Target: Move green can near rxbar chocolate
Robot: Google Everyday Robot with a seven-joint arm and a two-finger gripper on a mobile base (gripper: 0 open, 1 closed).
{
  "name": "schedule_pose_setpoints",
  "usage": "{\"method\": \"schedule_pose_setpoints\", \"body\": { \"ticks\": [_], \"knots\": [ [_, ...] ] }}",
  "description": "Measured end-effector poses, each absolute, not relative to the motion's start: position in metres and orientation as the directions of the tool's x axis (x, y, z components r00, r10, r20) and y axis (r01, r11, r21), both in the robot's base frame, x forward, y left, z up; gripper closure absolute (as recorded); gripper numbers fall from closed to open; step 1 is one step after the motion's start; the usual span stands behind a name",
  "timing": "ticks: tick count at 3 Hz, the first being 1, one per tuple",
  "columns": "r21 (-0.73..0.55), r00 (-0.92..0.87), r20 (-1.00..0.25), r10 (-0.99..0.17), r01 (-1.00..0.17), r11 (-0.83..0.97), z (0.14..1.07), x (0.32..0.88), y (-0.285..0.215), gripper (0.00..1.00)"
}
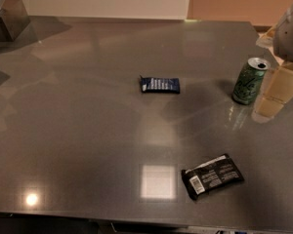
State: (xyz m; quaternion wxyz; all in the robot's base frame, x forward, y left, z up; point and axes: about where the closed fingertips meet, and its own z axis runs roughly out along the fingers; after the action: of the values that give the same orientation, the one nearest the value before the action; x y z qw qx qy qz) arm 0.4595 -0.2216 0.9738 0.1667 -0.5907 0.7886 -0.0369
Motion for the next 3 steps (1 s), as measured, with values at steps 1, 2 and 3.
{"method": "schedule_pose_setpoints", "body": {
  "ticks": [1, 2, 3],
  "knots": [
    [-0.261, -0.291, -0.244, -0.925, -0.899, 0.352, 0.967, 0.492, -0.236, 0.0],
    [-0.256, -0.33, -0.295, -0.897, -0.877, 0.406, 0.964, 0.525, -0.253, 0.0],
    [-0.226, -0.37, -0.356, -0.858, -0.857, 0.463, 0.964, 0.551, -0.271, 0.0]
  ]
}}
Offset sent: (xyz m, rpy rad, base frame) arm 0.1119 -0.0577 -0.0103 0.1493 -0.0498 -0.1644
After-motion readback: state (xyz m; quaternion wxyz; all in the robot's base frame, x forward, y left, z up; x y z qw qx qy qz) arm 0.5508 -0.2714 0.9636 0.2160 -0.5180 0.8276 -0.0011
